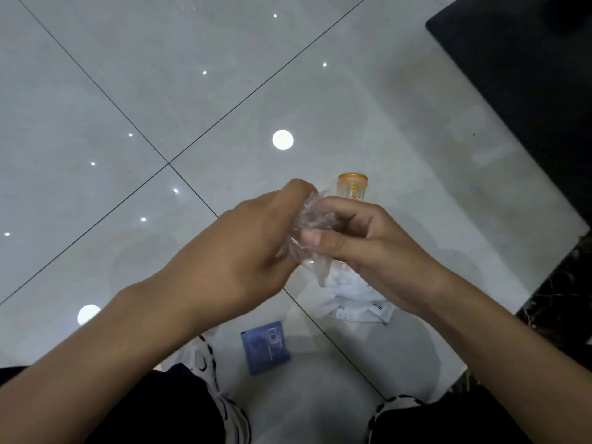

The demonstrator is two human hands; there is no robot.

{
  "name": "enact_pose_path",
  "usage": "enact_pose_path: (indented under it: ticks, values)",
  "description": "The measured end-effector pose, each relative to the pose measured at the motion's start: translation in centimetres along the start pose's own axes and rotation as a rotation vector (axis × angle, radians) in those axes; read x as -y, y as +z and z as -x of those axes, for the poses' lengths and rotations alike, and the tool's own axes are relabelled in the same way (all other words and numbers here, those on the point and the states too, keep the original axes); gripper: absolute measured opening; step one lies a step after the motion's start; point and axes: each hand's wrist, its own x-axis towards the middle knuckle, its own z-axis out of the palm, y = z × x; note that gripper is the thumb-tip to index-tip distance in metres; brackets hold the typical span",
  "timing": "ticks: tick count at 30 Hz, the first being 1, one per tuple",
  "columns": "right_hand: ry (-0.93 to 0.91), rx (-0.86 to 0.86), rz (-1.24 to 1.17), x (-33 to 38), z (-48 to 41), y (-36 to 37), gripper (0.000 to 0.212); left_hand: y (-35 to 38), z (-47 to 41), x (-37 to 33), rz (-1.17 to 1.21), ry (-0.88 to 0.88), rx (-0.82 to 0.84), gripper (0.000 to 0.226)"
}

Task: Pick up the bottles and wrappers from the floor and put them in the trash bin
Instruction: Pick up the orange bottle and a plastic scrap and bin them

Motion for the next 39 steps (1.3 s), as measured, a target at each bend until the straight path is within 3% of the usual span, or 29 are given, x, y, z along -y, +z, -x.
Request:
enact_pose_path:
  ticks: [3, 8, 11, 15, 20, 25, 31, 32, 34, 36, 37, 38, 39]
  values:
    - [0.012, -0.009, 0.143, 1.5, -0.1, -1.8, 0.033, -1.4, -0.4, 0.8, -0.124, -0.049, -0.032, 0.029]
    - [-0.050, -0.475, 0.731, 1.7, -0.4, -5.4, 0.040, -3.7, -0.3, 1.8, -0.309, -0.093, -0.124, 0.038]
    - [-0.099, -0.535, 1.010, 0.9, -1.0, -5.8, 0.053, -3.4, 0.0, 1.6, -0.402, -0.097, -0.110, 0.040]
    - [-0.026, -0.520, 1.035, 0.7, -2.0, -5.7, 0.065, -2.9, 0.0, 0.7, -0.436, -0.066, -0.048, 0.037]
    - [0.017, -0.566, 1.114, -0.5, -2.3, -5.2, 0.068, -2.8, -0.2, -0.8, -0.439, -0.023, -0.086, 0.034]
    - [0.288, -0.583, 1.083, -5.4, -6.1, -6.5, 0.063, -3.2, -0.3, -1.7, -0.482, 0.004, -0.095, 0.034]
    - [0.532, -0.622, 1.073, -12.4, -9.7, -7.8, 0.092, -4.1, -0.3, -3.1, -0.483, 0.006, -0.243, 0.034]
    - [0.555, -0.623, 1.087, -13.5, -9.9, -7.7, 0.095, -3.3, -0.1, -2.8, -0.474, -0.006, -0.235, 0.031]
    - [0.566, -0.639, 1.092, -15.2, -10.0, -7.6, 0.098, -2.2, -0.7, -0.5, -0.262, -0.145, -0.056, 0.015]
    - [0.541, -0.652, 1.081, -16.1, -9.8, -7.7, 0.098, -2.8, -3.0, 2.6, -0.153, -0.322, 0.037, 0.031]
    - [0.529, -0.644, 1.083, -16.0, -9.6, -7.8, 0.097, -2.6, -1.8, 2.2, -0.162, -0.282, 0.034, 0.026]
    - [0.522, -0.627, 1.079, -15.6, -9.3, -7.9, 0.096, -2.8, -0.8, 0.6, -0.269, -0.203, -0.060, 0.018]
    - [0.512, -0.605, 1.060, -14.7, -8.8, -8.0, 0.095, -2.8, -0.5, -1.1, -0.402, -0.163, -0.144, 0.022]
